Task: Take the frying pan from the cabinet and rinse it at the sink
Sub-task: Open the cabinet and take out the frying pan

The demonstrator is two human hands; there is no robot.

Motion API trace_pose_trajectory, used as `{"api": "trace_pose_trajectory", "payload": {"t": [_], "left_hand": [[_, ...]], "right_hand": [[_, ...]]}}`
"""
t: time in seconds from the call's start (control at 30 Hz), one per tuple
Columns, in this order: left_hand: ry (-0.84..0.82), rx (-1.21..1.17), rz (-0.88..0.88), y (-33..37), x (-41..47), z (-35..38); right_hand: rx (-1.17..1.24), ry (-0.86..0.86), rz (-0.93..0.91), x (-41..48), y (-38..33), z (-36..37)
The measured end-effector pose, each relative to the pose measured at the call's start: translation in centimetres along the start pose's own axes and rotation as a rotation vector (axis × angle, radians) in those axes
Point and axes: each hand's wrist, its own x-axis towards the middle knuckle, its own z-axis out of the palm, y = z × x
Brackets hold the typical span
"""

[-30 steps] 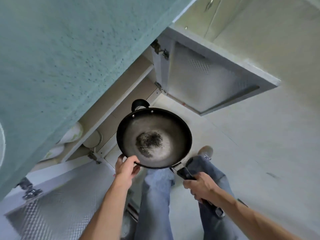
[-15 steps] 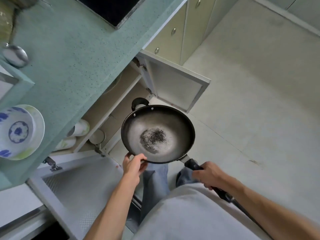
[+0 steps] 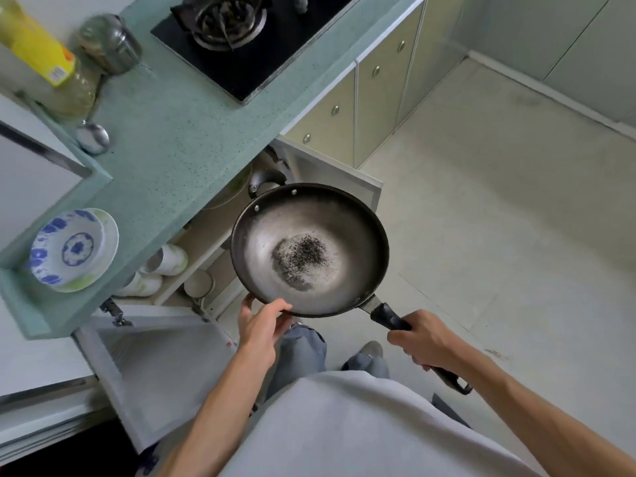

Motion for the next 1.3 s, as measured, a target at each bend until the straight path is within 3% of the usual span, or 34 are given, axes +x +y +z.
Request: {"api": "trace_pose_trajectory", "payload": {"t": [0.43,0.9,1.3], "left_hand": [[-0.091,-0.165,0.152,12.8,4.6,-4.3],[-0.131,-0.2,0.075,27.1,20.0,-8.0],[-0.133,-0.225,0.033,32.2,27.3,-6.8]], "right_hand": [[-0.129,0.086,-0.214,3.4,-14.8,1.9],[-0.201,0.11,-0.175,13.6,-33.0,5.9],[-0.314,0.164,-0.179,18.8,-41.1,5.4]]}}
